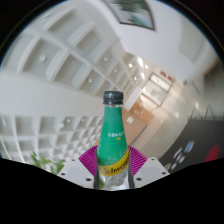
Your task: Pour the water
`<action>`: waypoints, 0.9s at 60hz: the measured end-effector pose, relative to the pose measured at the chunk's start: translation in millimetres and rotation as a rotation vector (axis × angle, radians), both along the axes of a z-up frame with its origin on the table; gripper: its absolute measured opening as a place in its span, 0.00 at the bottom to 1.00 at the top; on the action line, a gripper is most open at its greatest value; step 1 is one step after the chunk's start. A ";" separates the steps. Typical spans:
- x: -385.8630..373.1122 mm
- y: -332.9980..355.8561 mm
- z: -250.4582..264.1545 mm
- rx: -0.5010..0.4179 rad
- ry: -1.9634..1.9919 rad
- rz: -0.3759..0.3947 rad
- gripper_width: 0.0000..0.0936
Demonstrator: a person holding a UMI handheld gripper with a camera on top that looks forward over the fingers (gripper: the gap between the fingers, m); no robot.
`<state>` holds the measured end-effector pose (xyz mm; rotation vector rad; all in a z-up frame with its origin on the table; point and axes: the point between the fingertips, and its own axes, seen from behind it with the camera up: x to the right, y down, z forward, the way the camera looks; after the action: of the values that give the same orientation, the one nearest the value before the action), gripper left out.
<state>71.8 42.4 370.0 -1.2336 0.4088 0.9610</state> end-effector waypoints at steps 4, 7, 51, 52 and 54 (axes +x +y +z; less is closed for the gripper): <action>34.0 2.3 11.9 0.024 -0.237 -0.155 0.42; 57.0 6.6 10.7 0.021 -0.388 -0.251 0.42; 179.1 63.6 -280.9 -0.392 -0.979 -0.319 0.49; 178.5 62.9 -282.7 -0.399 -0.977 -0.315 0.52; 178.2 62.3 -282.6 -0.403 -0.971 -0.313 0.55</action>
<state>250.0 104.7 87.4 -1.7721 0.0037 -0.0591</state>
